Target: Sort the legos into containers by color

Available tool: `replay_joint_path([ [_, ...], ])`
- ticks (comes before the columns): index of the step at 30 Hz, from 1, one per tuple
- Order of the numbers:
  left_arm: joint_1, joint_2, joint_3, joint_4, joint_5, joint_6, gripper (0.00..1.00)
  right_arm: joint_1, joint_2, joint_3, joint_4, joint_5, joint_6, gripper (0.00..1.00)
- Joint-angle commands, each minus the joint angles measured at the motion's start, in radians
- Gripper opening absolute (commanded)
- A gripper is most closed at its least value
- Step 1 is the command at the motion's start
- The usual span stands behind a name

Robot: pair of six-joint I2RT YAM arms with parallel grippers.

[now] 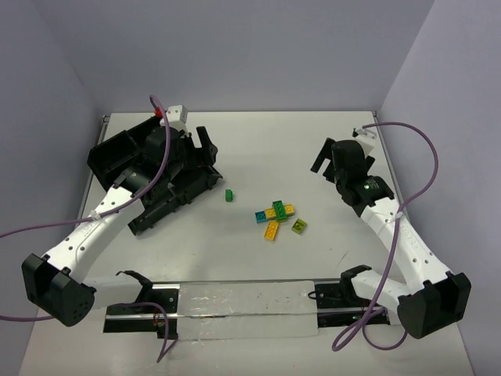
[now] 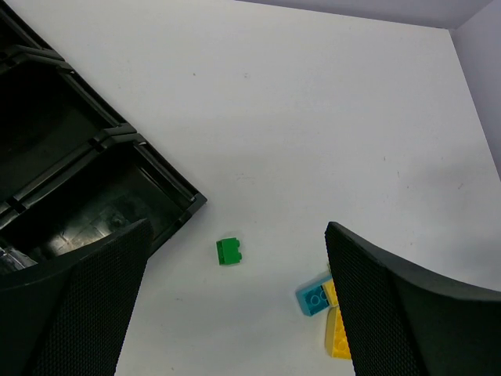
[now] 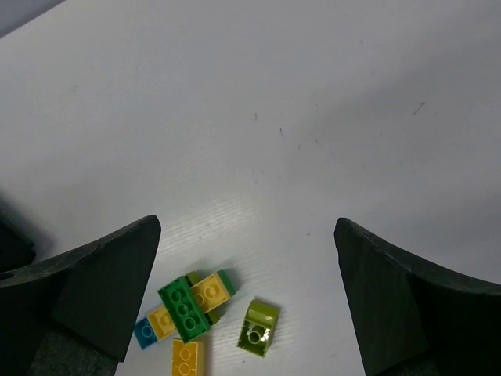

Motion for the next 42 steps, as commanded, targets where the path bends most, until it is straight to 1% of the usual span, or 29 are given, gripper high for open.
replay_joint_path([
  [1,-0.005,-0.013,0.032,0.04,-0.024,0.019,0.99,0.0,-0.042,-0.018,0.068,-0.013,-0.018,1.0],
  [7,-0.005,-0.02,0.034,0.035,-0.039,0.008,0.99,0.0,-0.098,-0.049,0.112,-0.139,-0.091,1.0],
  [11,-0.005,-0.022,0.029,0.029,-0.045,0.0,0.99,0.008,-0.102,-0.049,0.118,-0.224,-0.118,0.99],
  [15,-0.005,-0.01,0.036,0.017,-0.044,-0.012,0.99,0.062,-0.068,-0.054,0.122,-0.298,-0.155,0.98],
  [18,-0.007,-0.003,0.035,0.013,-0.04,-0.021,0.99,0.111,-0.012,-0.062,0.133,-0.357,-0.167,0.94],
  [20,-0.007,0.003,0.038,0.012,-0.035,-0.026,0.99,0.145,0.062,-0.055,0.131,-0.361,-0.173,0.89],
  [22,-0.007,0.014,0.046,0.001,-0.028,-0.032,0.99,0.177,0.129,-0.037,0.112,-0.338,-0.173,0.81],
  [23,-0.007,0.018,0.05,-0.003,-0.028,-0.033,0.99,0.19,0.157,-0.031,0.105,-0.336,-0.174,0.76],
  [24,-0.008,0.022,0.053,-0.006,-0.027,-0.033,0.99,0.206,0.186,-0.026,0.101,-0.336,-0.176,0.66],
  [25,-0.008,0.026,0.056,-0.008,-0.026,-0.032,0.99,0.226,0.209,-0.027,0.102,-0.335,-0.179,0.59],
  [26,-0.008,0.028,0.058,-0.008,-0.026,-0.032,0.99,0.249,0.229,-0.032,0.106,-0.333,-0.182,0.54],
  [29,-0.01,0.038,0.066,-0.012,-0.024,-0.03,0.99,0.285,0.294,-0.045,0.116,-0.319,-0.175,0.46],
  [34,-0.01,0.052,0.065,-0.008,-0.008,-0.04,0.99,0.313,0.351,-0.041,0.124,-0.307,-0.159,0.51],
  [38,-0.012,0.067,0.067,-0.011,-0.002,-0.041,0.99,0.351,0.395,-0.032,0.104,-0.256,-0.152,0.62],
  [40,-0.013,0.067,0.066,-0.011,-0.001,-0.041,0.99,0.368,0.413,-0.027,0.087,-0.213,-0.146,0.64],
  [42,-0.013,0.066,0.063,-0.009,-0.001,-0.041,0.99,0.378,0.424,-0.026,0.082,-0.193,-0.137,0.64],
])
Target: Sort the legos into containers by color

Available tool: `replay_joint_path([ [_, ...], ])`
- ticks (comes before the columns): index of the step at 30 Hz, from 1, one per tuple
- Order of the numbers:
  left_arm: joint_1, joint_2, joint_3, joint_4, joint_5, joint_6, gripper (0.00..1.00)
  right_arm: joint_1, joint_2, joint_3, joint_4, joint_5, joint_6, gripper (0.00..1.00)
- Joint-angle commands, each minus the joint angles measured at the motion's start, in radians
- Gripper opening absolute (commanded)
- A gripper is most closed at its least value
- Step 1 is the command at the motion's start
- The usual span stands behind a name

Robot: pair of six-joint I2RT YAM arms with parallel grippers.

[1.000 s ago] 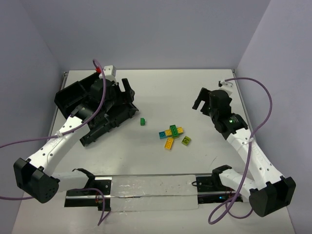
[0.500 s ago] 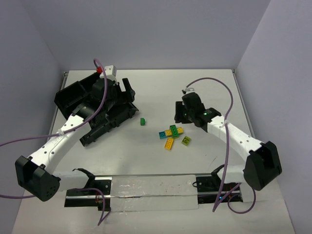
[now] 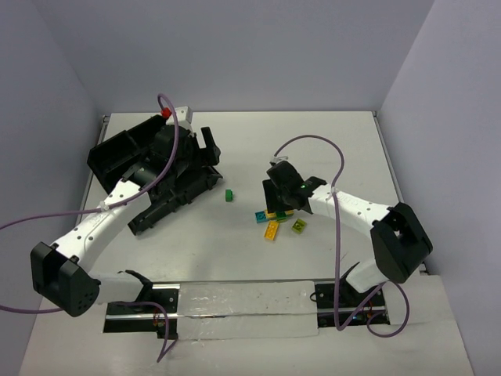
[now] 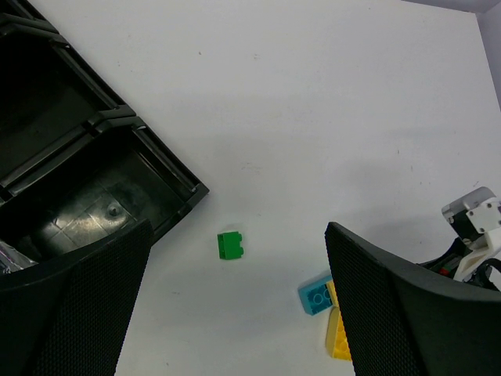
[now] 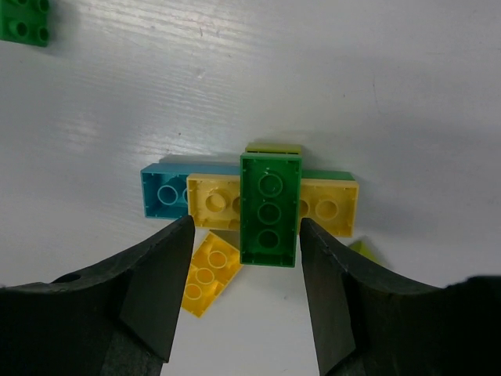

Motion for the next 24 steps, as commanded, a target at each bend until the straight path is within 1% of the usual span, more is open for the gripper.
replay_joint_path([
  [1,-0.006,-0.001,0.043,0.013,0.016,-0.006,0.99,0.029,0.024,0.024,-0.015,0.094,0.024,0.64],
  [11,-0.007,0.0,0.038,0.01,0.016,0.0,0.99,0.034,0.062,0.02,-0.018,0.123,0.039,0.62],
  [16,-0.007,-0.003,0.035,0.012,0.016,-0.001,0.99,0.034,0.086,0.006,0.006,0.11,0.036,0.59],
  [22,-0.009,-0.004,0.036,0.01,0.017,0.001,0.99,0.033,0.101,0.005,0.026,0.089,0.041,0.47],
  [24,-0.009,-0.004,0.04,0.007,0.017,0.004,0.99,0.033,0.094,0.006,0.026,0.085,0.04,0.41],
])
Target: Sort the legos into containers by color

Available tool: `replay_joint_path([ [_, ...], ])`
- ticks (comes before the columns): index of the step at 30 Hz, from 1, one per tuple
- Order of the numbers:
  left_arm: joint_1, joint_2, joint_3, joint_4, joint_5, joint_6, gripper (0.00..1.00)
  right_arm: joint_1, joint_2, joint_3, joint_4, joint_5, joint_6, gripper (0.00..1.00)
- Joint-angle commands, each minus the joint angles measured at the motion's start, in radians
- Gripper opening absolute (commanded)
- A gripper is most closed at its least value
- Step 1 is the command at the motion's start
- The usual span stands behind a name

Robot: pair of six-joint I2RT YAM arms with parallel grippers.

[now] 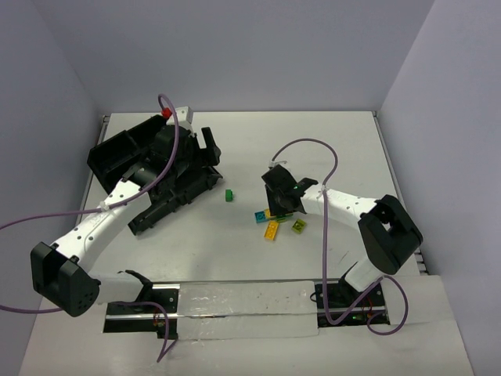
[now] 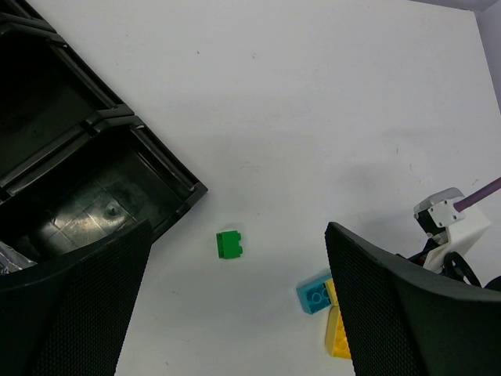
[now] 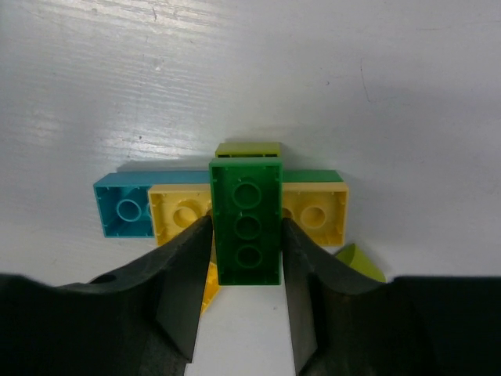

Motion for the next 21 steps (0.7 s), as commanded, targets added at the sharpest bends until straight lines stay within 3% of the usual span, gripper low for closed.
replay_joint_path([
  [1,-0.007,-0.005,0.04,0.01,0.015,0.004,0.99,0.005,-0.005,0.007,0.032,0.0,0.003,0.4],
  [6,-0.007,0.008,0.037,0.009,0.017,0.004,0.99,0.005,-0.071,0.02,0.02,-0.006,0.003,0.19],
  [11,-0.035,0.073,0.047,-0.012,0.127,0.033,0.99,0.005,-0.127,0.052,0.007,-0.003,0.012,0.19],
  [15,-0.102,0.173,0.071,-0.061,0.127,0.033,0.99,0.003,-0.15,0.06,0.018,-0.004,0.028,0.19],
  [21,-0.114,0.196,-0.09,0.195,0.392,-0.171,0.99,0.002,-0.168,0.077,0.032,0.006,0.05,0.19],
])
